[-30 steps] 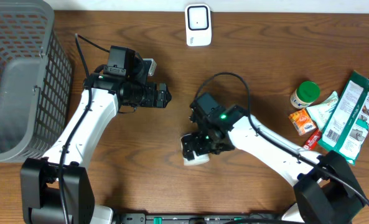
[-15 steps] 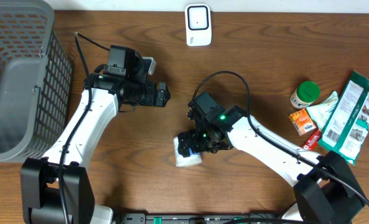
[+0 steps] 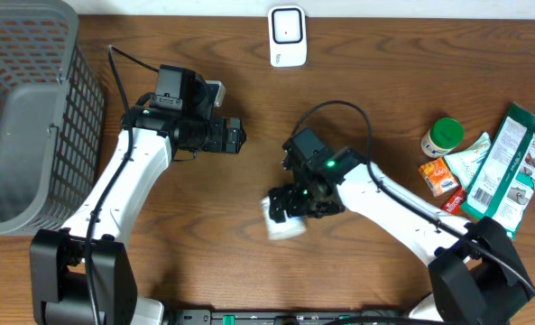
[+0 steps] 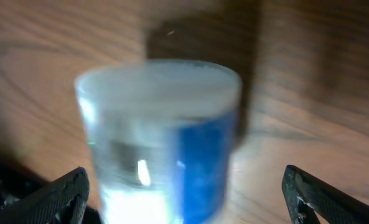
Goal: Scan the item barcode
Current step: 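Adjust and close the right gripper around the cotton-swab tub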
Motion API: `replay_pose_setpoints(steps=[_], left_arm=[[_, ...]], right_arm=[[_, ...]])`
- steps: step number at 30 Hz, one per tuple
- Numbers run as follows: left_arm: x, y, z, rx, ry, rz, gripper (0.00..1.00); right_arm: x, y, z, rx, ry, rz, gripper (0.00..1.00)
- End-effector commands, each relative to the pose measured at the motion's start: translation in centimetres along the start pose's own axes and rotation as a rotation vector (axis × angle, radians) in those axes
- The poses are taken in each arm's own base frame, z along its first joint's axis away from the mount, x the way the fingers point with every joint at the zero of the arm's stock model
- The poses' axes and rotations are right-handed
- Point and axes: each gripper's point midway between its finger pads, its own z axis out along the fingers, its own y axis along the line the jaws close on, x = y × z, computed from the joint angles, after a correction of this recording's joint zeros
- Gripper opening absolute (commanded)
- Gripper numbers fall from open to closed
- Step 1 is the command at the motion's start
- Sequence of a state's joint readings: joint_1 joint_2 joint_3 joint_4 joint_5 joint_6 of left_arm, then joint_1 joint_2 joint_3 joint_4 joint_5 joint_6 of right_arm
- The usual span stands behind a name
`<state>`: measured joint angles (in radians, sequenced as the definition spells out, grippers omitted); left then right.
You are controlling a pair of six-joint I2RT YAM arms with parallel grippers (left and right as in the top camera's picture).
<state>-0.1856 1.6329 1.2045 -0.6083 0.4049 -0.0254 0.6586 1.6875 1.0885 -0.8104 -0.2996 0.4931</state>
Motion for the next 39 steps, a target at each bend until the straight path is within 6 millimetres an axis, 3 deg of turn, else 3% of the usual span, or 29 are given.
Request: replay_pose_setpoints(steps=[1,8,12,16,30,39], left_arm=[[0.6,0.4,0.7,-0.014,0.022,-0.001,0.98],[0.5,0.4,0.7,-0.014,0.019,0.000,0.98],[0.5,0.4,0.7,-0.014,0.019,0.000,0.98],[0.5,0.4,0.7,-0.014,0.019,0.000,0.98],[0.5,0.4,0.7,-0.014,0.019,0.000,0.98],[0.5,0.4,0.7,-0.014,0.020,0.000,0.98]], right_arm=[[-0.7,-1.2,-0.6,0.019,-0.024,0.029,0.93],[-0.3,-2.0,-0.8,0.024,0.002,0.031,0.94],[-0.1,-3.5,-0.9,0.101,-0.001,0.023,0.85],[-0.4,-4.8,-1.1,0.176,-0.020,0.002,0.89],[-1.8,-3.6,-3.5,0.175,-0.041,-0.070,0.91],[-1.3,-5.1,-3.5,0.275,-0.038,-0.062,0.91]])
